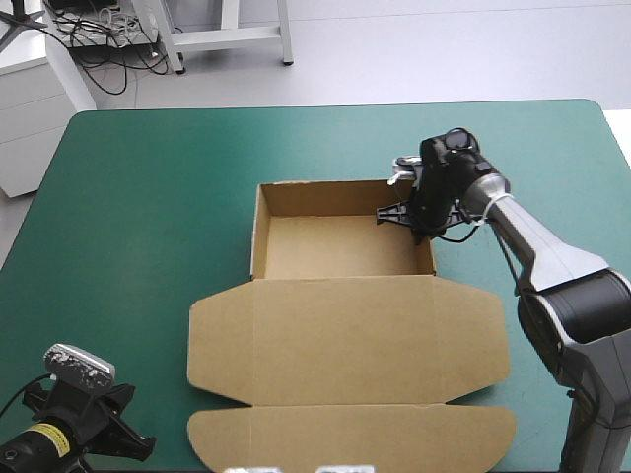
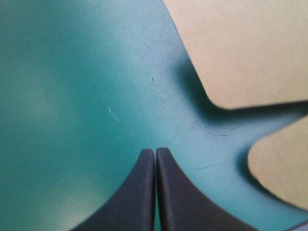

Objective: Fold the box

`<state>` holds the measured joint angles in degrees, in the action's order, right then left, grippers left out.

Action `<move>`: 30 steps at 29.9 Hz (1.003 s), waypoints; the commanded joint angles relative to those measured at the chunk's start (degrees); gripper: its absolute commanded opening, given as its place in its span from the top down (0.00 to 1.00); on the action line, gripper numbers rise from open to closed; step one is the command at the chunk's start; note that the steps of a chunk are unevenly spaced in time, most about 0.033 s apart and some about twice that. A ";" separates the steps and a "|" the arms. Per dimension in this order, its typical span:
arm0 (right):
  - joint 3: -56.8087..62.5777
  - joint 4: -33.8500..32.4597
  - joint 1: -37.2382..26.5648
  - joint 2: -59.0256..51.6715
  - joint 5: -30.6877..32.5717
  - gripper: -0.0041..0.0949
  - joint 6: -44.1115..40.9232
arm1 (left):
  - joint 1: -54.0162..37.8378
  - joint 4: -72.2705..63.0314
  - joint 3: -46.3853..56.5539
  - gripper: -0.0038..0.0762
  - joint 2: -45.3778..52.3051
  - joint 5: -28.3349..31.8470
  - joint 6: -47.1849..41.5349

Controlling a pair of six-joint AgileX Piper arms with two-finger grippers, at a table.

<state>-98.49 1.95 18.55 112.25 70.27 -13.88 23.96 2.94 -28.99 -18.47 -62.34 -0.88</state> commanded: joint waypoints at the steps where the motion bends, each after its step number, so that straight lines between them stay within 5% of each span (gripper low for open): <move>1: -1.28 -0.92 -6.56 -4.39 1.58 0.97 2.08 | 0.17 -0.06 -0.70 0.96 -0.64 4.47 -0.30; 11: -1.28 -16.45 -27.99 -7.95 1.58 0.97 6.39 | 0.17 0.09 -0.70 0.96 -0.76 4.47 -0.30; 18: -1.28 -15.02 -42.86 -7.93 1.58 0.97 6.04 | 0.17 0.09 -0.70 0.96 -0.76 4.47 -0.30; 25: -1.28 -11.41 -50.00 -7.93 1.58 0.96 5.09 | 0.17 0.09 -0.60 0.96 -0.76 3.87 -0.30; 30: -1.28 -11.15 -50.24 -7.93 1.58 0.77 4.67 | 0.17 0.09 0.23 0.96 -0.76 3.04 -0.30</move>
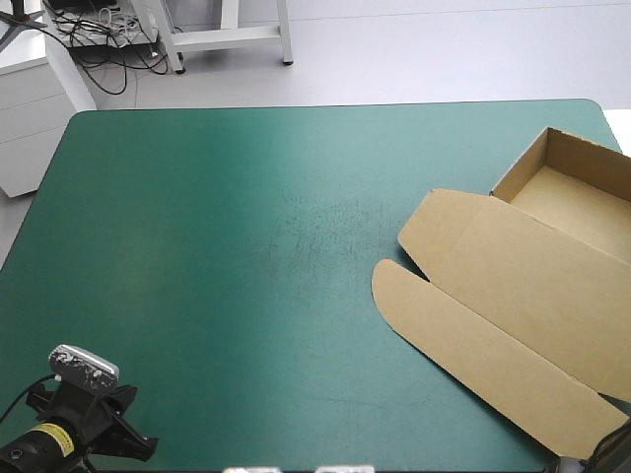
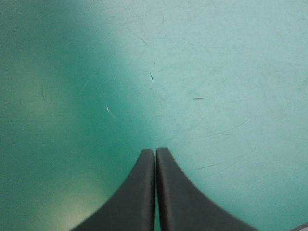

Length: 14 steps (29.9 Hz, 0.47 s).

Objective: Fold the box

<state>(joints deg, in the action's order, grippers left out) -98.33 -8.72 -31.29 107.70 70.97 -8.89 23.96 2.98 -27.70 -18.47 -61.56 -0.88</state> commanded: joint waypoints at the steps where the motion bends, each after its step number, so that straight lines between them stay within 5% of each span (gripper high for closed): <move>1: -1.45 -0.74 -0.39 -3.38 0.89 0.71 -0.32 | 0.17 0.04 -1.07 0.96 -0.76 2.25 -0.30; 6: -1.45 -1.95 -0.49 -3.94 0.89 0.48 -0.32 | 0.17 0.04 -1.07 0.96 -0.76 2.25 -0.30; 14: -1.45 1.98 -0.49 -8.15 0.89 0.46 -0.32 | 0.17 0.04 -1.07 0.96 -0.76 2.25 -0.15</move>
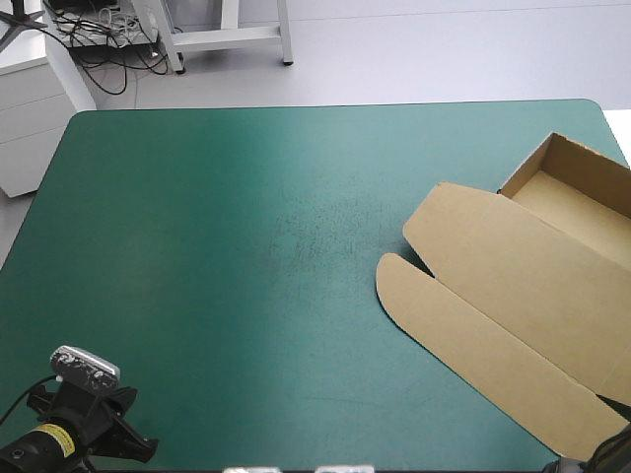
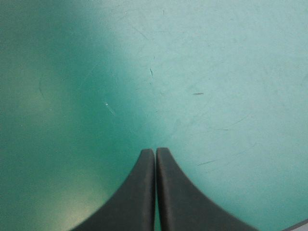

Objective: Fold the box

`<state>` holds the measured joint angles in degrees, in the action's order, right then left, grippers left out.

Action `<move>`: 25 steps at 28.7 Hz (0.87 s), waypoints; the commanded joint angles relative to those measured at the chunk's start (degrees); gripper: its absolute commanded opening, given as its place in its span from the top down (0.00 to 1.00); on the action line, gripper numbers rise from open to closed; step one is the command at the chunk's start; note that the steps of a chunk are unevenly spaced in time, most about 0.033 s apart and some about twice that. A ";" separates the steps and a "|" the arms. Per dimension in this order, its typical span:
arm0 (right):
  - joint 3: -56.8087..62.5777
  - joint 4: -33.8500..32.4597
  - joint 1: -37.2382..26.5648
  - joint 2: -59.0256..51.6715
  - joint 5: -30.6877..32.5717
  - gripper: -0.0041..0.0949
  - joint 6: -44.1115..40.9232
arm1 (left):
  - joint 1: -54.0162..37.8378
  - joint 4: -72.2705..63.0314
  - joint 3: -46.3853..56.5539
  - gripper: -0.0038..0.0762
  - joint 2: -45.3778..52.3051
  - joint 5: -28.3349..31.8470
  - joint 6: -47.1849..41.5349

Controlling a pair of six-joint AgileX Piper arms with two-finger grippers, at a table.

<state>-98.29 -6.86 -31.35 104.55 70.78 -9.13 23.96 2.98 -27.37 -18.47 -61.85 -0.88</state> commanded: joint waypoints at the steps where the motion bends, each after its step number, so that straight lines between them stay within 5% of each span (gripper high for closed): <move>1: -1.49 0.48 -0.43 -5.87 1.07 0.46 -0.08 | 0.17 -0.18 -1.40 0.96 -0.76 2.55 -0.03; 9: -0.53 4.92 -0.43 -14.49 1.07 0.46 0.96 | 0.17 -0.18 -1.40 0.96 -0.76 2.55 -0.03; 16: 5.64 18.31 -0.43 -24.33 1.07 0.51 2.38 | 0.17 -0.18 -1.40 0.96 -0.76 2.55 -0.03; 19: 10.18 21.43 1.45 -29.50 1.07 0.59 6.37 | 0.17 -0.18 -1.40 0.96 -0.76 2.55 -0.03; 25: 24.45 21.32 12.15 -42.09 1.07 0.96 12.67 | 0.17 -0.18 -1.40 0.96 -0.76 2.55 -0.03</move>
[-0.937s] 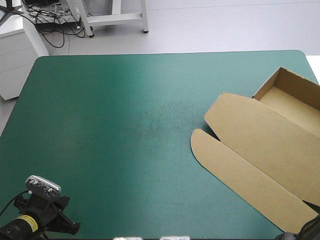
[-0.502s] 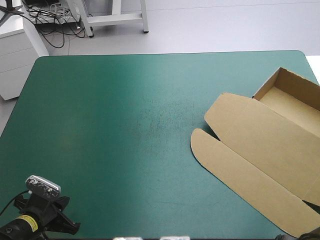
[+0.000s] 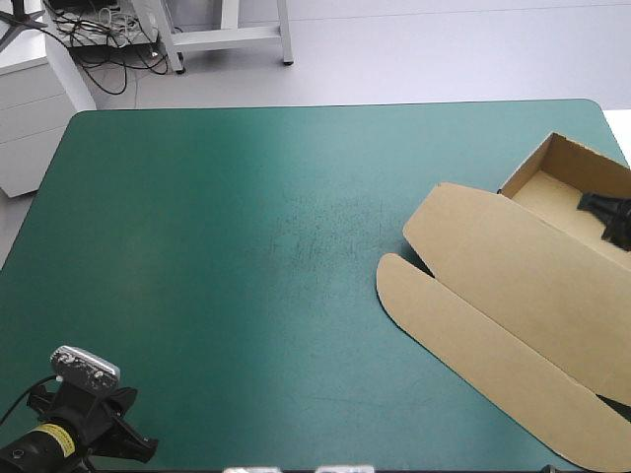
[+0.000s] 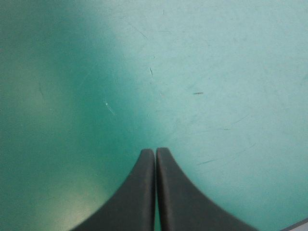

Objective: Fold the box

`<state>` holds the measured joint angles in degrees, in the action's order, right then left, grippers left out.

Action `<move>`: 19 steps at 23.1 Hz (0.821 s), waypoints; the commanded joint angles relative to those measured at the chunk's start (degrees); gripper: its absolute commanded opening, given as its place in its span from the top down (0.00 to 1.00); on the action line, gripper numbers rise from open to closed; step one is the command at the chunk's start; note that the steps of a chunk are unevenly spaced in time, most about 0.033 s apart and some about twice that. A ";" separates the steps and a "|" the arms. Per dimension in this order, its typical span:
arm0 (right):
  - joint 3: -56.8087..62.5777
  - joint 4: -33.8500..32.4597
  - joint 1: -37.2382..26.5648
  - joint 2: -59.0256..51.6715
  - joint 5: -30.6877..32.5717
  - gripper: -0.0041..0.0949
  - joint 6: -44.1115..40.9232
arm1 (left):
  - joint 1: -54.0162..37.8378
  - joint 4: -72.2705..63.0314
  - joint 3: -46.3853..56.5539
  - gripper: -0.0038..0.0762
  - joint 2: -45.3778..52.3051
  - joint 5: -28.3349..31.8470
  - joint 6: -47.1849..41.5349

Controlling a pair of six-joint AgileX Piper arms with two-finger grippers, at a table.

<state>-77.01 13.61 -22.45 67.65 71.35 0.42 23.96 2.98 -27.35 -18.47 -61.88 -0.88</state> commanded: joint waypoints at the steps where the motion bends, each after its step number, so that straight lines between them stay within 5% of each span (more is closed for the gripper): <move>1: 5.04 0.85 4.51 -7.05 0.50 0.98 3.82 | 0.17 -0.18 -1.41 0.96 -0.76 2.58 -0.03; 6: 20.94 2.02 11.60 -22.01 -0.39 0.98 11.99 | 0.17 -0.18 -1.41 0.96 -0.76 2.58 -0.03; 19: 39.47 6.29 12.21 -46.49 -7.16 0.98 19.02 | 0.17 -0.18 -1.41 0.96 -0.76 2.58 -0.03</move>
<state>-37.59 18.52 -10.33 22.64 67.57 18.54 23.96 2.98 -27.35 -18.47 -61.88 -0.88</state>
